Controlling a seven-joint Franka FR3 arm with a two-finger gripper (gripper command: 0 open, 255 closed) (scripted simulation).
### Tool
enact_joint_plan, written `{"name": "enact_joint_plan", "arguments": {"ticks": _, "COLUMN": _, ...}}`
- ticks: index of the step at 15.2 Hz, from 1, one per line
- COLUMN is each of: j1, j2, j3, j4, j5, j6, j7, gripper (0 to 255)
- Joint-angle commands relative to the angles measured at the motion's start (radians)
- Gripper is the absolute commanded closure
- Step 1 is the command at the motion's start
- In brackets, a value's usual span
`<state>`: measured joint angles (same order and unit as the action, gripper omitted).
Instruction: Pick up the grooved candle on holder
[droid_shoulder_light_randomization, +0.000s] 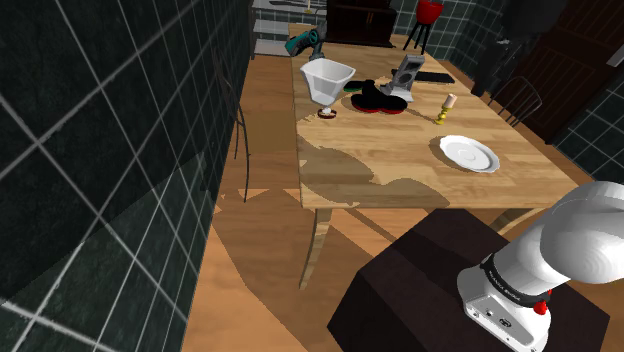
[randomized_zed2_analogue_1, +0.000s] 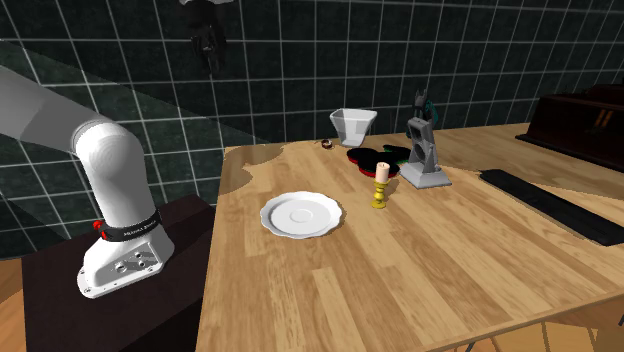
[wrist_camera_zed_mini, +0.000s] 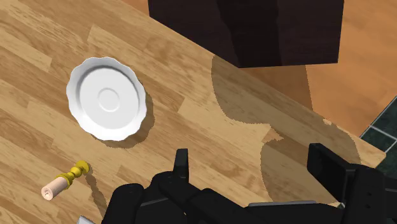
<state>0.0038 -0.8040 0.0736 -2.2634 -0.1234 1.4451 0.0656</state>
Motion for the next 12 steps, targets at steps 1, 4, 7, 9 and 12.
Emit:
{"name": "enact_joint_plan", "arguments": {"ticks": 1, "j1": 0.0, "j2": 0.0, "j3": 0.0, "j4": 0.0, "j5": 0.0, "j6": 0.0, "j7": 0.0, "gripper": 0}}
{"name": "enact_joint_plan", "arguments": {"ticks": 4, "j1": -0.023, "j2": 0.046, "j3": -0.059, "j4": -0.011, "j5": -0.029, "j6": 0.065, "j7": -0.038, "gripper": 0}}
{"name": "enact_joint_plan", "arguments": {"ticks": 7, "j1": -0.044, "j2": 0.101, "j3": -0.117, "j4": -0.012, "j5": -0.052, "j6": 0.13, "j7": -0.075, "gripper": 0}}
{"name": "enact_joint_plan", "arguments": {"ticks": 9, "j1": -0.058, "j2": 0.143, "j3": -0.156, "j4": -0.006, "j5": -0.065, "j6": 0.172, "j7": -0.099, "gripper": 0}}
{"name": "enact_joint_plan", "arguments": {"ticks": 12, "j1": -0.076, "j2": 0.214, "j3": -0.213, "j4": 0.01, "j5": -0.078, "j6": 0.234, "j7": -0.137, "gripper": 0}}
